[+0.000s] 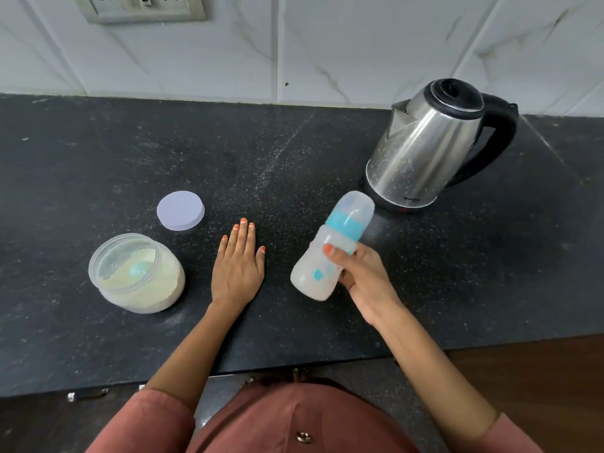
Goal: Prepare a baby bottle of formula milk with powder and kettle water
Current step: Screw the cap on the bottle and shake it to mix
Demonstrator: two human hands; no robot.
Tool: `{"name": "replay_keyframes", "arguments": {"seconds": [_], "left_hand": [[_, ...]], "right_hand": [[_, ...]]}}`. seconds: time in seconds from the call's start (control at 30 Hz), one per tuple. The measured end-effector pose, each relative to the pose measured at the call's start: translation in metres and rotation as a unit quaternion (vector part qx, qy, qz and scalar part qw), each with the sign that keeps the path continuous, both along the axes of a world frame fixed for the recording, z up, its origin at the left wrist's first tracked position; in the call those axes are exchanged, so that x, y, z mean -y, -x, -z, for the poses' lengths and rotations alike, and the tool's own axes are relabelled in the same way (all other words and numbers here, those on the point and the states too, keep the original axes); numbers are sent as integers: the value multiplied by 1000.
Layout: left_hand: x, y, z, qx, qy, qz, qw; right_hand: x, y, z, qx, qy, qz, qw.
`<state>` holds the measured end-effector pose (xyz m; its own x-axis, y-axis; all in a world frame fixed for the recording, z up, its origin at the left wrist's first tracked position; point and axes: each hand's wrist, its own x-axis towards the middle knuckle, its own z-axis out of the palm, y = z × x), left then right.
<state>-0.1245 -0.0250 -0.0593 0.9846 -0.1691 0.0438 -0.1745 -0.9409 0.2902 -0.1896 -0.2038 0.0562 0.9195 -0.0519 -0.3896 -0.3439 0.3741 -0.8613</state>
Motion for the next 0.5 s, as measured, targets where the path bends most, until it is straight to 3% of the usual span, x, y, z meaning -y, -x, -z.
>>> {"name": "replay_keyframes", "arguments": {"seconds": [0.07, 0.17, 0.23, 0.3, 0.37, 0.43, 0.5], "left_hand": [[1, 0, -1, 3, 1, 1, 1000], [1, 1, 0, 11, 2, 0, 1000], [0, 1, 0, 12, -4, -2, 1000], [0, 1, 0, 10, -4, -3, 1000], [0, 1, -1, 5, -5, -4, 1000], [1, 1, -1, 6, -4, -4, 1000], [1, 1, -1, 6, -7, -3, 1000]], "right_hand": [[5, -2, -1, 13, -32, 21, 999], [13, -16, -4, 34, -195, 181, 963], [10, -14, 0, 28, -169, 174, 970], [2, -2, 5, 10, -63, 64, 996], [0, 8, 8, 3, 26, -27, 999], [5, 3, 7, 12, -12, 17, 1000], [10, -8, 4, 22, -115, 144, 983]]}}
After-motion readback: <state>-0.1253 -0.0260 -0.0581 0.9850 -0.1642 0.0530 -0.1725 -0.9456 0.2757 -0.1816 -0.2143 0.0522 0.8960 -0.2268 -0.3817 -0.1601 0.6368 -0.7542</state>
